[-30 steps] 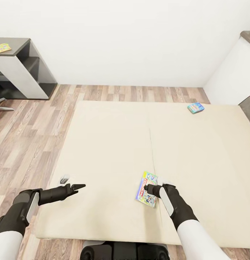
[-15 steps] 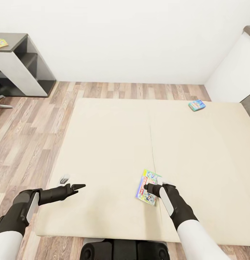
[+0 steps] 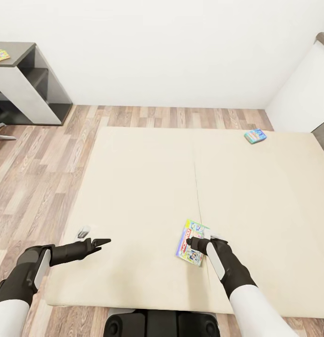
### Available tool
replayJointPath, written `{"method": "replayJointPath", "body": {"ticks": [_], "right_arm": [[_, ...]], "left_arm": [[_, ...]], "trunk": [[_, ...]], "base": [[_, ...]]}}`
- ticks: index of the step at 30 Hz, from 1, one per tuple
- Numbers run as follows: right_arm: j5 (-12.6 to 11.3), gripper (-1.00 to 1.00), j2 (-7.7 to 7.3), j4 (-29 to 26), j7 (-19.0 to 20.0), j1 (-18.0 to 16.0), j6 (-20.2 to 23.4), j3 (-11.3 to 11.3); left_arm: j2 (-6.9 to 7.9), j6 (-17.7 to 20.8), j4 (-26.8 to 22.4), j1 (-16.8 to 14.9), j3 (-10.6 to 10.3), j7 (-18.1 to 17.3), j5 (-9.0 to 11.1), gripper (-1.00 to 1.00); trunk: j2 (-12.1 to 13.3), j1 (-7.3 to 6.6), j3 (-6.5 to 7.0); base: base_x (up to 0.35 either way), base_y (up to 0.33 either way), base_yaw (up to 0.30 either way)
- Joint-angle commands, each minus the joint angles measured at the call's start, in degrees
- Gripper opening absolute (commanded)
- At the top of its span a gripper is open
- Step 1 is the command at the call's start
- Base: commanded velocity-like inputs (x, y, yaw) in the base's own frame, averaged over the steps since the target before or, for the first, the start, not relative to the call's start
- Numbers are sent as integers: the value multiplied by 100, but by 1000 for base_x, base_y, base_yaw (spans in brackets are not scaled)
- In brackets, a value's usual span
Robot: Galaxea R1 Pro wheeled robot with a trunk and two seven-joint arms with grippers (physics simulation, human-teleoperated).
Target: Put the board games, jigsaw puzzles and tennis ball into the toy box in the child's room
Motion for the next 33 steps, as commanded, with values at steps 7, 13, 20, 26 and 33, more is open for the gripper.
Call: {"method": "replayJointPath", "body": {"ticks": [7,13,20,26,33], "right_arm": [[-71,100,8,-2,-49,-2,9,-25],[-78,100,9,1,-48,-8,-30,-49],[-80,100,-117,0,-57,-137,-4,-77],[-85,100,-277,-2,-56,-261,64,-87],[-87,100,-328,-1,-68,-476,209,-89]], "left_arm": [[0,50,0,-2,5,-1,19,100],[0,41,0,-2,2,5,17,100],[-2,35,0,-2,1,6,17,100],[0,34,0,-2,7,6,6,100],[2,30,0,-2,4,6,4,100]], "trunk": [[-9,3,-7],[-9,3,-7],[-9,3,-7],[-9,3,-7],[-9,3,-7]], "base": [[0,0,0],[0,0,0],[0,0,0],[0,0,0],[0,0,0]]}}
